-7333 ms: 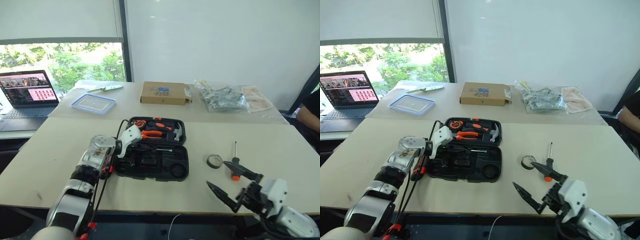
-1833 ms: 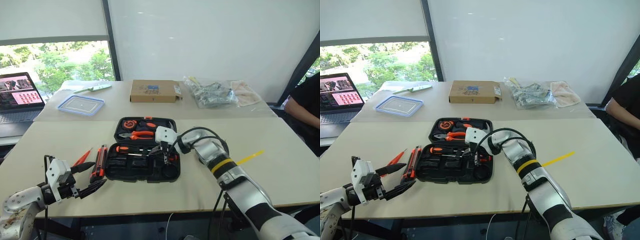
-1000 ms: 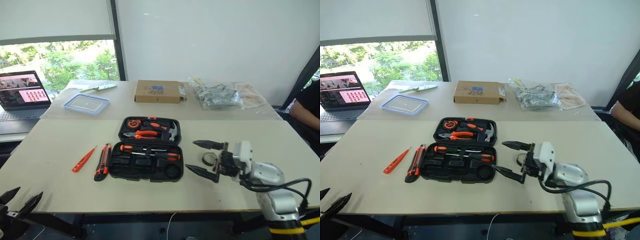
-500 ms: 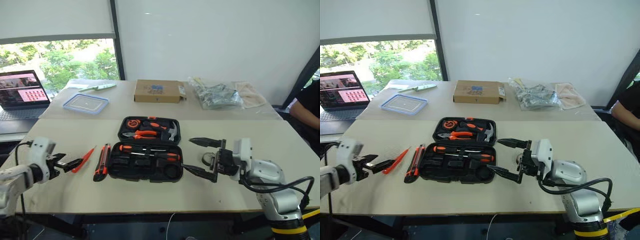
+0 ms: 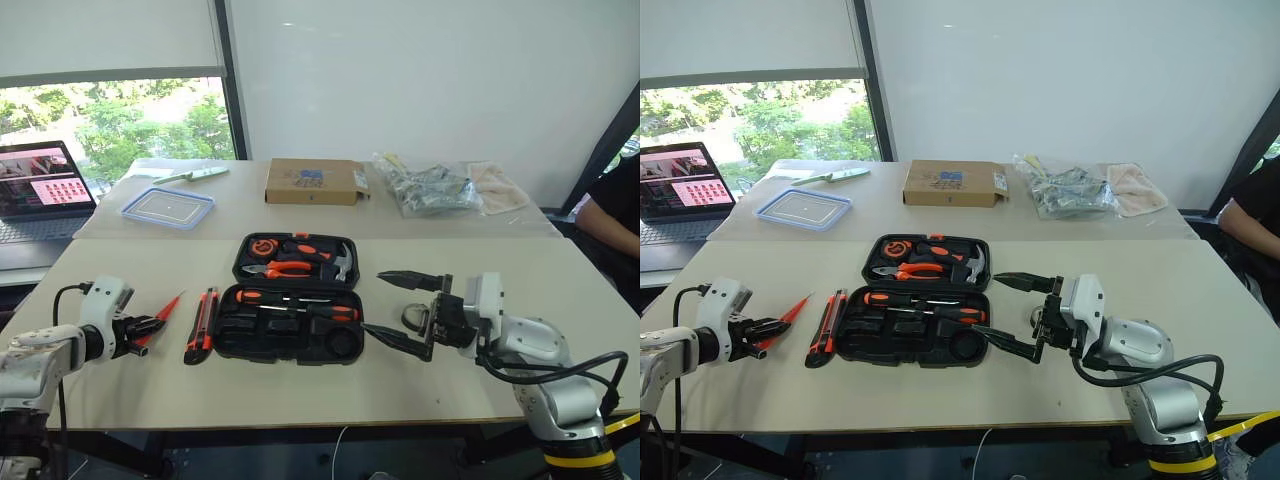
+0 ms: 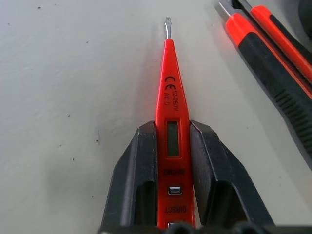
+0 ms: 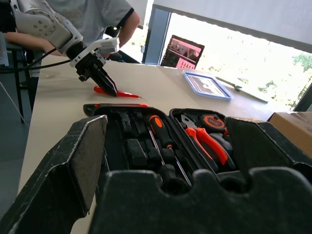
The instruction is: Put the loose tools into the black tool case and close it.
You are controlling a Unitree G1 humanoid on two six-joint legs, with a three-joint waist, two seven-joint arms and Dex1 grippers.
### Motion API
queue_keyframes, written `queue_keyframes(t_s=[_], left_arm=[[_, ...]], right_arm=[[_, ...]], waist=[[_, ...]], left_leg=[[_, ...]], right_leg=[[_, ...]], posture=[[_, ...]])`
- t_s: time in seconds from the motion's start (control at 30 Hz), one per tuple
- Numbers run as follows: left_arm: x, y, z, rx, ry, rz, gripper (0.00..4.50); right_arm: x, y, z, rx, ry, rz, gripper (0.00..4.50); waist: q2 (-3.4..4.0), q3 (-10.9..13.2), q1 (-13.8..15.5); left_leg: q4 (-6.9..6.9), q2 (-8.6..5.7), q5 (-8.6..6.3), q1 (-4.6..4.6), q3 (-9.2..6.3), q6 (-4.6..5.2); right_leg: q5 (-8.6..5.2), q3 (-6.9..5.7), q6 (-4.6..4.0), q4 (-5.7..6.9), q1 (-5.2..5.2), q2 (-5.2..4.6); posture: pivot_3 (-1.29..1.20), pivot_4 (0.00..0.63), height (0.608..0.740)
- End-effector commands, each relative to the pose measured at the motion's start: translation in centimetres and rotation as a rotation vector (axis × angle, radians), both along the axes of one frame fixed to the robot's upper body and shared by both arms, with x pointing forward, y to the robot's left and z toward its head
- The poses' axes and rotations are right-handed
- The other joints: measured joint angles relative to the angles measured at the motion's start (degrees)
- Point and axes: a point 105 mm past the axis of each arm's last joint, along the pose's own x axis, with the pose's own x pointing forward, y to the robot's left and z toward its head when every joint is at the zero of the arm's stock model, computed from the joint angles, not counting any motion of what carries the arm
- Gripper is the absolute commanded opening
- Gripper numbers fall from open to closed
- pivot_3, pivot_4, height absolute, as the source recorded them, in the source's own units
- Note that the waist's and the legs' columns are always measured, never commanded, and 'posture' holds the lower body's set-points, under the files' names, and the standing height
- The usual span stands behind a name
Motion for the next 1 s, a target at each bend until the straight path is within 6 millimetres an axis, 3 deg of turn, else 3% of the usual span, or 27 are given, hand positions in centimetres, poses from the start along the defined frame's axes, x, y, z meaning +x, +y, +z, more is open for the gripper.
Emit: queue_keyframes(t_s=[0.03,0.17,0.27,0.4,0.57,0.73,1.0], left_arm=[[0.8,-0.4,5.5,-0.027,-0.264,-0.133,0.46],[-0.1,-7.0,7.9,0.067,-0.313,-0.647,0.46],[0.1,-12.1,7.4,0.191,-0.27,-0.955,0.46],[1.1,-14.8,5.7,0.31,-0.201,-1.095,0.46],[3.4,-16.0,3.0,0.454,-0.112,-1.121,0.46],[4.3,-15.7,2.2,0.482,-0.078,-1.109,0.46],[3.9,-15.3,1.4,0.501,-0.018,-1.16,0.46]], right_arm=[[-0.6,-0.6,1.1,0.007,-0.038,-0.011,4.5],[-0.9,-1.5,0.9,-0.019,-0.017,-0.022,4.5],[-1.2,-1.8,0.3,-0.046,0.006,-0.021,4.5],[-1.3,-1.6,0.2,-0.051,0.013,-0.017,4.5],[-1.6,-1.4,0.0,-0.043,0.016,-0.028,4.5],[-1.7,-1.5,0.1,-0.036,0.012,-0.048,4.5],[-1.9,-1.5,-0.1,-0.03,0.013,-0.064,4.5]], waist=[[-0.02,0.01,0.12],[-0.04,0.02,1.26],[-0.04,0.02,1.82],[-0.04,0.03,1.22],[-0.09,0.06,0.7],[-0.1,0.06,0.75],[-0.09,0.06,1.22]], left_leg=[[0.0,0.0,0.0,-0.01,0.0,0.0],[0.12,-0.04,0.0,-0.13,-0.01,0.01],[0.25,-0.08,-0.01,-0.23,-0.01,0.05],[0.28,-0.12,-0.01,-0.18,0.11,0.13],[0.3,-0.09,-0.06,-0.2,0.15,0.25],[0.45,-0.04,-0.18,-0.38,0.14,0.46],[1.06,-0.06,-0.36,-0.63,0.12,0.77]], right_leg=[[0.0,-0.01,0.0,-0.01,0.0,0.0],[0.01,-0.07,0.01,-0.02,0.0,-0.05],[0.05,-0.08,0.08,-0.06,0.04,-0.04],[0.07,0.03,0.1,-0.04,0.09,0.06],[0.06,0.1,0.1,-0.05,0.04,0.2],[0.06,0.12,0.19,-0.06,-0.05,0.13],[0.19,0.15,0.5,-0.05,0.01,0.05]], posture=[[0.0,0.15,0.74],[0.0,0.15,0.74],[0.0,0.15,0.74],[0.0,0.15,0.74],[0.0,0.15,0.74],[0.0,0.15,0.74],[0.0,0.15,0.74]])
